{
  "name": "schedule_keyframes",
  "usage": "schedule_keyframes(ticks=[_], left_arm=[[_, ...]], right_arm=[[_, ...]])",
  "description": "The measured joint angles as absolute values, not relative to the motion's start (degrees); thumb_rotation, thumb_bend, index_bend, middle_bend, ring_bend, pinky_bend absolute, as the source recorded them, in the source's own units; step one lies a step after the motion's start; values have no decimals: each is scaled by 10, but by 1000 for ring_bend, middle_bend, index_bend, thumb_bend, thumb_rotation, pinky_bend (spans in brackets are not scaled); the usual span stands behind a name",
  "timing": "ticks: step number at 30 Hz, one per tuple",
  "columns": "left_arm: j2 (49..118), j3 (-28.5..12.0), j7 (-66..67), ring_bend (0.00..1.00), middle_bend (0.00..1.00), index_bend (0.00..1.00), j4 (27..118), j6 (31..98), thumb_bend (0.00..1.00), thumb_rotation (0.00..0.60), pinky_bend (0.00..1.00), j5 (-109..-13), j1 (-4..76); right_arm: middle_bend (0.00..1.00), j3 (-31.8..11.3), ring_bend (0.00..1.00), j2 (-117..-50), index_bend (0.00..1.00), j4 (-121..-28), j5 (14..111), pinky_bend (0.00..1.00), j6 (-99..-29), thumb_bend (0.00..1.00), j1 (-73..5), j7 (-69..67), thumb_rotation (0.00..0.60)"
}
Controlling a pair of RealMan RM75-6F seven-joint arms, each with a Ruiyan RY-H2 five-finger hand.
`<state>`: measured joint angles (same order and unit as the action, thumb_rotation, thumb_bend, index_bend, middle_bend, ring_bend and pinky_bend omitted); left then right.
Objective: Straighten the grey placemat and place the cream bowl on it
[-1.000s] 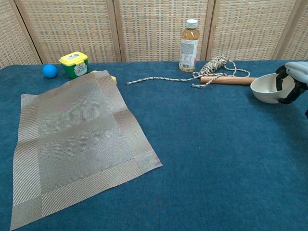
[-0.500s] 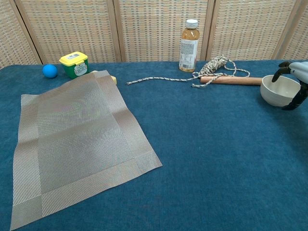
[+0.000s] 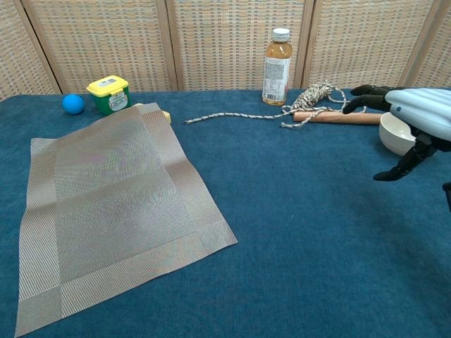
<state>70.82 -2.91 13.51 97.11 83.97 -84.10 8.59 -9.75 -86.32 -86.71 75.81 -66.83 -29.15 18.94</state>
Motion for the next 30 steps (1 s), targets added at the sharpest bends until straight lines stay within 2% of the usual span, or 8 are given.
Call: schedule_keyframes(ticks=[11,23,30], left_arm=[[704,-30,119,0,0,84,966,837,90,600,0,-839,85],[703,-36,99,0,0,81,953,822,91,600,0,-824,90],[704,-38,97,0,0,80,951,814,91,600,0,-816,92]], right_arm=[[0,-79,0,-945,172,-899,788,29,-654,91,-322,227,600],[0,-88,0,-1050,140,-829,776,29,-625,90,-357,223,600],[0,-92,0,-1082,48,-790,763,20,-615,90,-365,209,600]])
